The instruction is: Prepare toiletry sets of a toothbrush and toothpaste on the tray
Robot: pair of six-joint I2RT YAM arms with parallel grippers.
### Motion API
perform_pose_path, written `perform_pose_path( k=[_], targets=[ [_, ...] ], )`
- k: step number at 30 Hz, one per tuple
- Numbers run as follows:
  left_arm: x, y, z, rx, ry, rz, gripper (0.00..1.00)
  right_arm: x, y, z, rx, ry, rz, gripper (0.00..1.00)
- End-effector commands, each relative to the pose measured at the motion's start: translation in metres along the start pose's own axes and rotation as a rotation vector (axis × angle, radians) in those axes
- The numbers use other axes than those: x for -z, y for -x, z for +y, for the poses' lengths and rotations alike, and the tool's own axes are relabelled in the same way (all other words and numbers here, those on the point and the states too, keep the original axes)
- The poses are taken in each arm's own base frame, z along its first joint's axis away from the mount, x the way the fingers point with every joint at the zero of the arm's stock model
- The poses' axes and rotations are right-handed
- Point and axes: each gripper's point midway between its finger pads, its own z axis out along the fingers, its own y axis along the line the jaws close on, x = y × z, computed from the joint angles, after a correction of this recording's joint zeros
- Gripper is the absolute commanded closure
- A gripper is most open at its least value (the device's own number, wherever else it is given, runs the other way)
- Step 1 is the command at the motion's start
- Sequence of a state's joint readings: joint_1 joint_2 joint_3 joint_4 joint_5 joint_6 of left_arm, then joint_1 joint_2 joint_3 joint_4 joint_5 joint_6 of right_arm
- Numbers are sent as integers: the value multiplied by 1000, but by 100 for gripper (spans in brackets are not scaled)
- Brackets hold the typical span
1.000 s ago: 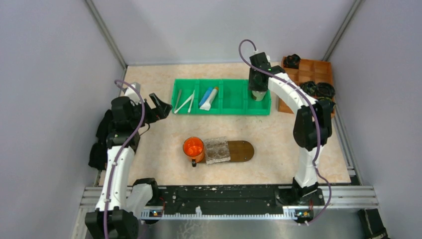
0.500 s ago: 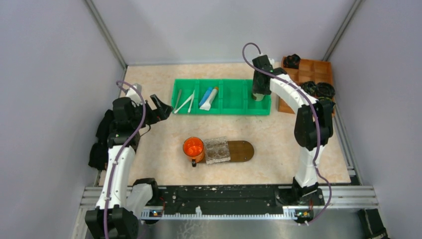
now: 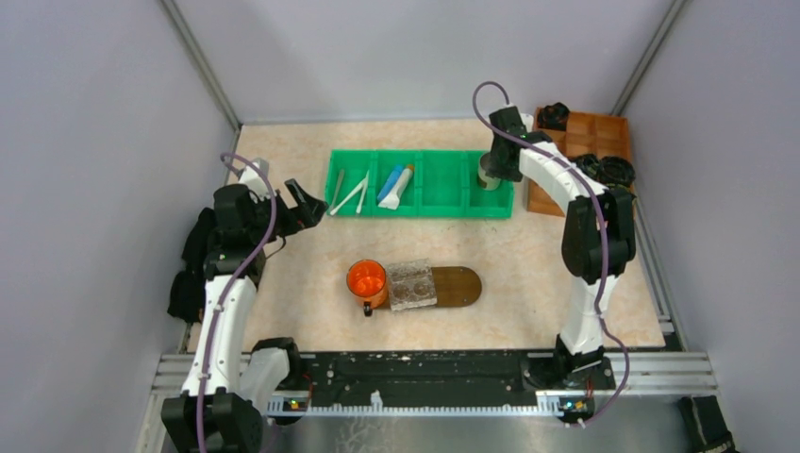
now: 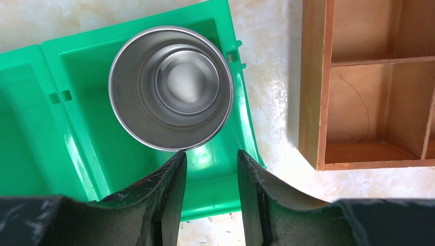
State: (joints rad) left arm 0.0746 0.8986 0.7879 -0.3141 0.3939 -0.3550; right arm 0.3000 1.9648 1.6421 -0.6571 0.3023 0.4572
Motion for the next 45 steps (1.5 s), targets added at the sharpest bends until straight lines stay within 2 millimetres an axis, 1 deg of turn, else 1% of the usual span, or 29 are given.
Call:
perform_pose_path(
  k=[1,4,8,16,18,26,34,37,39,42,45],
  targets=[
    [-1,3,-1,-7,-11,-5,1,19,30,4,-45,21,-89,59],
    [0,3,-1,-11,-7,-7,1,18,31,7,-48,28,-88,59],
    [1,2,0,-12,-3,-7,1,24,34,6,-63,41,-111,59],
    [-1,1,1,-10,-6,-2,1,34,48,9,-81,59,-154,59],
    [-2,1,2,-10,-1,-3,1,34,50,8,-86,57,-161,58],
    [-2,-1,3,-10,1,0,1,9,42,12,-90,32,-112,57],
    [-2,1,3,-10,2,-3,1,-14,25,17,-84,26,-51,57],
    [-3,1,3,-9,4,-2,1,-18,18,17,-85,25,-36,57],
    [-3,0,3,-9,4,-1,1,-19,15,17,-87,31,-37,62],
    [-3,0,3,-9,3,0,1,-23,12,17,-83,26,-26,71],
    [-3,0,3,-8,3,-1,1,-27,10,17,-77,21,-13,71]
  ],
)
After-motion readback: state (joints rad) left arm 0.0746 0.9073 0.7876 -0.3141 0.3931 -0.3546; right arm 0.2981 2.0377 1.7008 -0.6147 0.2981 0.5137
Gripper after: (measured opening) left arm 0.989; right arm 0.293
